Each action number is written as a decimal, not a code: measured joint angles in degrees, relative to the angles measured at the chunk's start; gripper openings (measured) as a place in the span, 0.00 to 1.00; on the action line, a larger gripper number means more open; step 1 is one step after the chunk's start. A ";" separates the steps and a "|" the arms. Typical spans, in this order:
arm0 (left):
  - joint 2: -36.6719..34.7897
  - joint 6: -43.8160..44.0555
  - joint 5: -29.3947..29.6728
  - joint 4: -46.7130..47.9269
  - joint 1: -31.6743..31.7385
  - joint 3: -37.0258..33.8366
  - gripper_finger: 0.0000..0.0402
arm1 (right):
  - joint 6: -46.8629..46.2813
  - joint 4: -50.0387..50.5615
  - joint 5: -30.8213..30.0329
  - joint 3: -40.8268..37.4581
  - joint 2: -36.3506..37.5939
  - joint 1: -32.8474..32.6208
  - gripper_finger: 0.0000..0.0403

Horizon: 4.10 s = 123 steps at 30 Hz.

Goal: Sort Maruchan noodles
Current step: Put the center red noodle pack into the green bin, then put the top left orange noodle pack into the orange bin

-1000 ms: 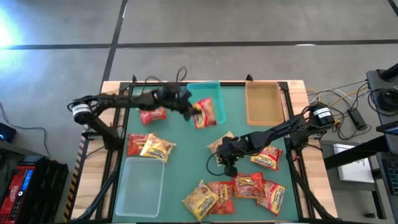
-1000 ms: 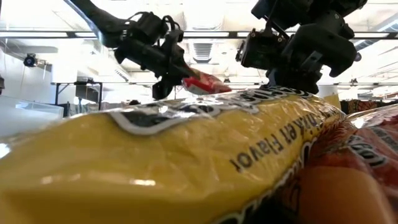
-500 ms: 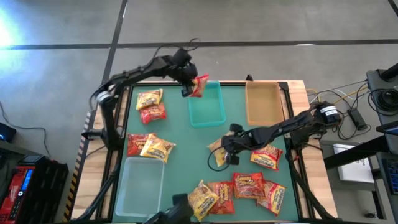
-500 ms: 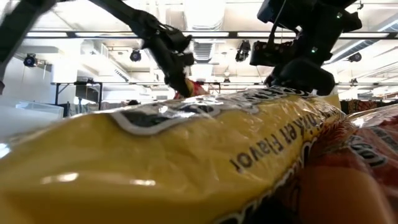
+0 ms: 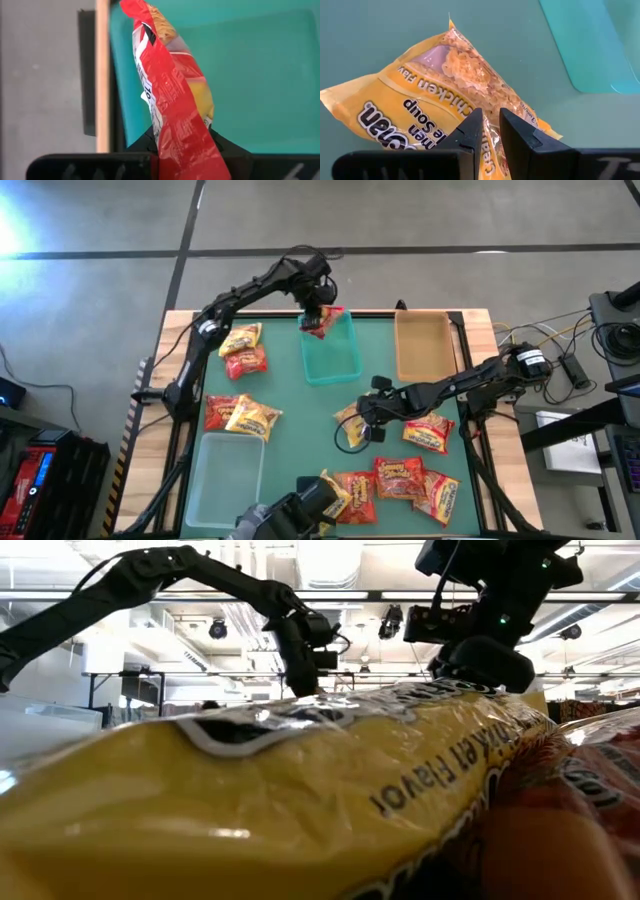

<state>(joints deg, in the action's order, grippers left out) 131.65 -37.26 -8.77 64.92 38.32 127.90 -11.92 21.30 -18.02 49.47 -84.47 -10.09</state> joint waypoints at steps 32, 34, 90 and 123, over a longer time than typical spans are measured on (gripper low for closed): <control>-0.58 0.72 10.86 -2.20 -0.03 -5.96 0.12 | -0.30 -4.28 -2.99 0.00 -0.02 0.37 0.14; -0.58 1.26 10.88 -2.30 -0.03 -5.78 0.17 | 0.00 -4.28 -3.02 0.00 -0.02 0.37 0.14; -71.95 67.54 16.28 -21.51 -34.67 -85.15 0.40 | 0.00 -4.48 -2.97 0.00 -0.07 0.37 0.14; -59.35 63.25 48.41 -28.48 -30.62 -96.11 0.71 | 0.00 -5.65 -2.97 0.00 -0.07 0.37 0.14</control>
<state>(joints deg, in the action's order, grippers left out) 72.29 25.99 39.64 36.44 7.70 31.79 -11.92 15.64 -20.99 49.47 -84.53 -9.72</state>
